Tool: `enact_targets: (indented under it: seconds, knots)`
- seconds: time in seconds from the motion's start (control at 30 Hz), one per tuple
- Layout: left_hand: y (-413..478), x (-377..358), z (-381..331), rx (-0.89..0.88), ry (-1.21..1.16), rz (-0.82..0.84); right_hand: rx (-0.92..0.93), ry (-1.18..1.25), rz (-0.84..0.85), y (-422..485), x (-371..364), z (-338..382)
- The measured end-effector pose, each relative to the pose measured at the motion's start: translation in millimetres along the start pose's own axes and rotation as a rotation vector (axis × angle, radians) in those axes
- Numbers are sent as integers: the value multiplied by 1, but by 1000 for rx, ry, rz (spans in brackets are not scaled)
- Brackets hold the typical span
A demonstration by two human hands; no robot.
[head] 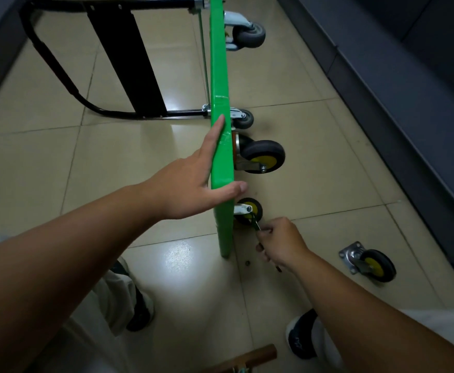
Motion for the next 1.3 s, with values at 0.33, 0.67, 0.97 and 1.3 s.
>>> enact_targets:
  seconds: [0.33, 0.67, 0.97, 1.3]
  knots:
    - [-1, 2, -1, 9, -11, -2, 32, 416, 18, -47, 34, 108]
    - [0, 2, 0, 9, 11, 2, 188, 555, 178, -51, 19, 119]
    - [-1, 1, 2, 22, -17, -17, 239, 377, 191, -48, 9, 119]
    - [2, 1, 1, -1, 0, 5, 171, 566, 248, -37, 15, 131]
Point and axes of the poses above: each hand's wrist, its own y-axis towards the middle knuckle, its own x-axis out of the back of the hand, z = x × y, the point moved 10 cm from there along y, towards the middle knuckle, and after that the axes turned 6 degrees about y, right-handed, at the moved point
